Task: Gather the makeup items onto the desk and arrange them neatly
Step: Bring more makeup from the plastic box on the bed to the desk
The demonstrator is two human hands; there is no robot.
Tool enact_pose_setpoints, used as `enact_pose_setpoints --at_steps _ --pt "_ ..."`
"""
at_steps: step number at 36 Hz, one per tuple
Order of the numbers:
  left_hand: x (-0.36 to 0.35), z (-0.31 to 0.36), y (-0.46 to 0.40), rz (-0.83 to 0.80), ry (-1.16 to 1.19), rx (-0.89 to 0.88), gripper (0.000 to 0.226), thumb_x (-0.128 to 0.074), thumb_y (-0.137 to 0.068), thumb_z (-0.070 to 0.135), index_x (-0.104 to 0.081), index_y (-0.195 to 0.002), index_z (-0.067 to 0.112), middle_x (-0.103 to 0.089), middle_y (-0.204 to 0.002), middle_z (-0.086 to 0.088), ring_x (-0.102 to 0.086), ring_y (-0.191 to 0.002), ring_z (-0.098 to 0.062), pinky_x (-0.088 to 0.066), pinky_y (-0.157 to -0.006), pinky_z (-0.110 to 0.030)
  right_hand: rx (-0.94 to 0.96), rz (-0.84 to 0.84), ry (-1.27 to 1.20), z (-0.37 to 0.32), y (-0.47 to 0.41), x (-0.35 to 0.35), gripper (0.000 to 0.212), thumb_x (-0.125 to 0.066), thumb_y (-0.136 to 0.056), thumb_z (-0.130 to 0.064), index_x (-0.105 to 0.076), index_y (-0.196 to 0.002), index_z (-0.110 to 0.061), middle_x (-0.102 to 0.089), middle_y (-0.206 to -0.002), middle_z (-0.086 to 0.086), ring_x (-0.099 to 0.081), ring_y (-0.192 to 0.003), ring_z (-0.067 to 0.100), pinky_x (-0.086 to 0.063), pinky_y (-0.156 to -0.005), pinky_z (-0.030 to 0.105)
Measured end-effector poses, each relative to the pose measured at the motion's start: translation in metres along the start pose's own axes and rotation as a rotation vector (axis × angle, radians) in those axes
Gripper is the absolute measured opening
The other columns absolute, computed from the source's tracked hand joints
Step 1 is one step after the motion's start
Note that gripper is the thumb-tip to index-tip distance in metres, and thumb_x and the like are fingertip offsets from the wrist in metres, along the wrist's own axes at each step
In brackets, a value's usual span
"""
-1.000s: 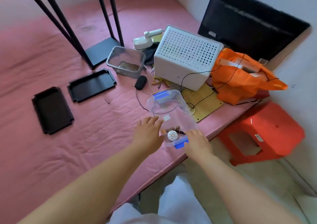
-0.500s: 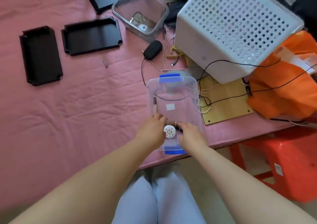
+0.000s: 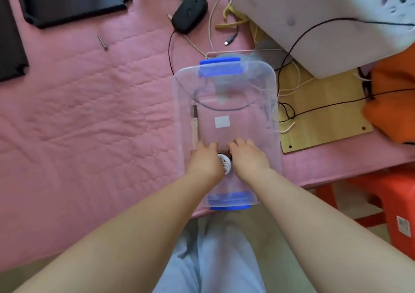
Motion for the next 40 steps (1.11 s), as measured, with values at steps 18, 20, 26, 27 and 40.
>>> enact_pose_setpoints --at_steps 18,20,26,27,40 --pt "-0.042 -0.014 -0.030 -0.026 -0.155 0.118 0.071 -0.070 -0.077 0.038 -0.033 -0.131 0.011 -0.026 -0.132 -0.018 -0.053 -0.108 -0.033 -0.044 -0.090 -0.036 -0.020 0.065 0.076 0.007 -0.036 -0.028 0.029 -0.033 -0.095 -0.002 -0.038 -0.124 -0.007 -0.040 -0.123 0.015 -0.053 -0.104 0.033 -0.035 -0.065 0.034" --pt "-0.041 -0.015 -0.033 -0.002 -0.125 0.125 0.069 -0.072 -0.076 0.037 -0.035 -0.129 0.012 -0.024 -0.133 -0.017 -0.055 -0.105 -0.034 -0.045 -0.088 -0.037 -0.035 0.078 0.058 0.009 -0.038 -0.026 0.028 -0.032 -0.095 -0.002 -0.039 -0.123 -0.006 -0.041 -0.123 0.015 -0.053 -0.105 0.033 -0.037 -0.066 0.035" --pt "-0.041 -0.012 -0.039 0.017 -0.133 0.091 0.072 -0.076 -0.070 0.039 -0.038 -0.125 0.013 -0.030 -0.128 -0.013 -0.057 -0.101 -0.034 -0.045 -0.079 -0.036 -0.076 0.057 0.037 0.012 -0.041 -0.022 0.028 -0.033 -0.095 -0.001 -0.040 -0.121 -0.002 -0.041 -0.126 0.016 -0.054 -0.109 0.033 -0.046 -0.081 0.037" --pt "-0.041 -0.012 -0.040 0.006 -0.132 0.090 0.072 -0.075 -0.069 0.039 -0.038 -0.125 0.012 -0.032 -0.127 -0.012 -0.057 -0.102 -0.033 -0.045 -0.079 -0.036 -0.083 0.053 0.037 0.012 -0.041 -0.023 0.028 -0.033 -0.095 -0.002 -0.040 -0.122 -0.002 -0.041 -0.127 0.016 -0.054 -0.110 0.032 -0.046 -0.082 0.037" --pt "-0.032 0.005 -0.039 0.054 -0.366 -0.053 0.070 -0.065 -0.079 0.041 -0.031 -0.129 0.006 -0.033 -0.128 -0.015 -0.048 -0.111 -0.030 -0.042 -0.087 -0.032 -0.073 0.041 0.051 0.008 -0.037 -0.007 0.031 -0.028 -0.097 -0.001 -0.038 -0.127 0.003 -0.040 -0.129 0.015 -0.047 -0.119 0.028 -0.042 -0.090 0.035"
Point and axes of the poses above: each hand's wrist, its own y-axis away from the middle knuckle, its own x-axis out of the back of the hand, z = x × y, the point moved 9 cm from there along -y, towards the middle knuckle
